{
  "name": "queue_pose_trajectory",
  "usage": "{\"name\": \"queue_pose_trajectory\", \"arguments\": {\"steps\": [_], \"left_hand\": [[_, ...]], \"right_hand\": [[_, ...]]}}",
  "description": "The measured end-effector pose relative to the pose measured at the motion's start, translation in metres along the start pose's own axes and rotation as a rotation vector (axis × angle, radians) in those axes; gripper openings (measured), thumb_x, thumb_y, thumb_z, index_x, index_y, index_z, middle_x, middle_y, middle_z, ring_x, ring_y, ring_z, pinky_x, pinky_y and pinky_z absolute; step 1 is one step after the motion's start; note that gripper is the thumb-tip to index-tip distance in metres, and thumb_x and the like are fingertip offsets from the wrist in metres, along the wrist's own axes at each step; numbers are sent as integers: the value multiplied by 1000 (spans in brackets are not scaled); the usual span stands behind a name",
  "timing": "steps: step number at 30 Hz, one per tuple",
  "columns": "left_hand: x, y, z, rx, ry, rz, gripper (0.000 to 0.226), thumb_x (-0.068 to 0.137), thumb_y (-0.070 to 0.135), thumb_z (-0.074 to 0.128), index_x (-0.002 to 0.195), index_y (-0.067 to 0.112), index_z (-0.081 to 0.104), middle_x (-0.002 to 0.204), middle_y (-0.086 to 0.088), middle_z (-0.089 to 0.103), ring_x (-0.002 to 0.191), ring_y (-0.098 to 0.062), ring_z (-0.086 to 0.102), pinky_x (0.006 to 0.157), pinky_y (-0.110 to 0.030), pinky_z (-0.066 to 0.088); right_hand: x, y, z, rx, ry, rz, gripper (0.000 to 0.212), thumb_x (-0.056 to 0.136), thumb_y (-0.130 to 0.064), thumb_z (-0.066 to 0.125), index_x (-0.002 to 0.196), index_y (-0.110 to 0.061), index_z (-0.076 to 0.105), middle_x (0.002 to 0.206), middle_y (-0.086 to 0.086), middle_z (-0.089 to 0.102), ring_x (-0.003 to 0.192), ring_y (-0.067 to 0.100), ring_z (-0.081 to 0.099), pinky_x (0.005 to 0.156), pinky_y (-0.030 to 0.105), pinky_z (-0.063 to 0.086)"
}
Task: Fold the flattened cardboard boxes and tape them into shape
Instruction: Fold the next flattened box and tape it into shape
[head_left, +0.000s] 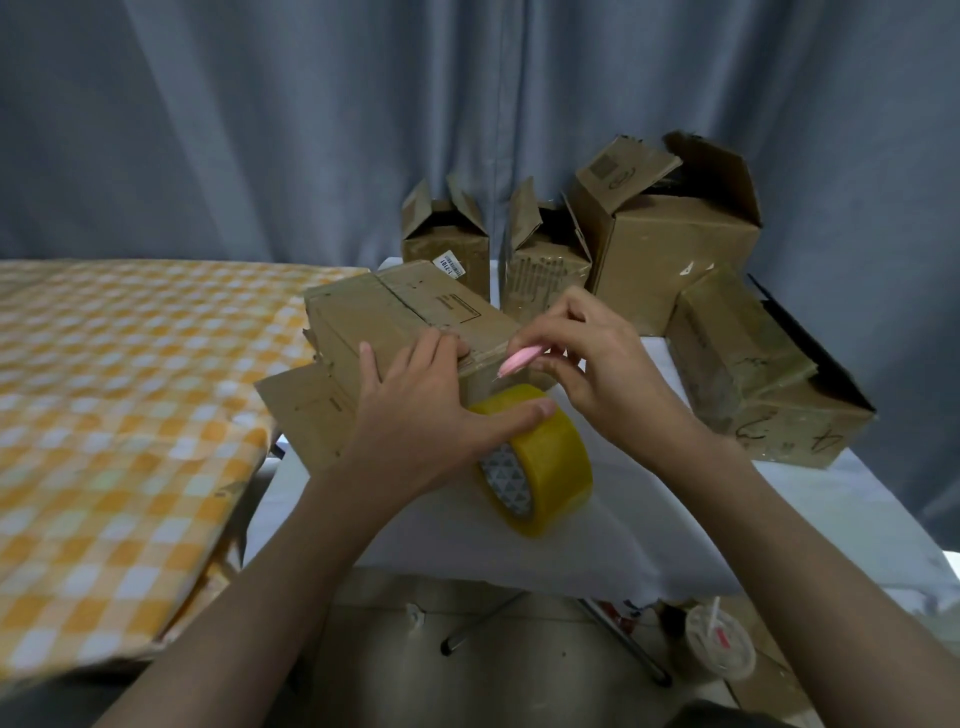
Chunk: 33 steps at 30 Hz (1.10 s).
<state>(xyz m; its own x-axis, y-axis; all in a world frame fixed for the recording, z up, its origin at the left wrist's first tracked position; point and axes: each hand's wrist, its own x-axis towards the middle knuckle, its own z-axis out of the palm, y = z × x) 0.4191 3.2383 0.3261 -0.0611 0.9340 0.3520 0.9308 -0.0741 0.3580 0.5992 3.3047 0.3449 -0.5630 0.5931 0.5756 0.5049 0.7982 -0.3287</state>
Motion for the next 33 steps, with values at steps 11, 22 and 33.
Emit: {"name": "queue_pose_trajectory", "arguments": {"steps": [11,22,33], "left_hand": [[0,1,-1,17,-4,-5,104,60,101,19,129,27,44,131,14,45,128,-10,42,119,-60,3],[1,1,-1,21,-14,-17,106,60,101,19,132,27,42,135,13,44,131,-12,40,120,-59,2],[2,1,0,48,-27,-23,106,60,102,16,131,28,42,137,11,45,130,-12,42,119,-59,7]], "right_hand": [[-6,8,-1,-202,-9,-27,29,82,13,66,93,-13,72,94,0,45,84,12,50,69,34,53],[-30,39,10,-298,-148,540,22,83,6,56,80,-14,47,80,-1,44,75,27,49,54,30,27],[-6,-4,-9,510,-266,845,15,96,-23,63,98,-16,76,96,13,74,86,25,71,80,40,59]]}}
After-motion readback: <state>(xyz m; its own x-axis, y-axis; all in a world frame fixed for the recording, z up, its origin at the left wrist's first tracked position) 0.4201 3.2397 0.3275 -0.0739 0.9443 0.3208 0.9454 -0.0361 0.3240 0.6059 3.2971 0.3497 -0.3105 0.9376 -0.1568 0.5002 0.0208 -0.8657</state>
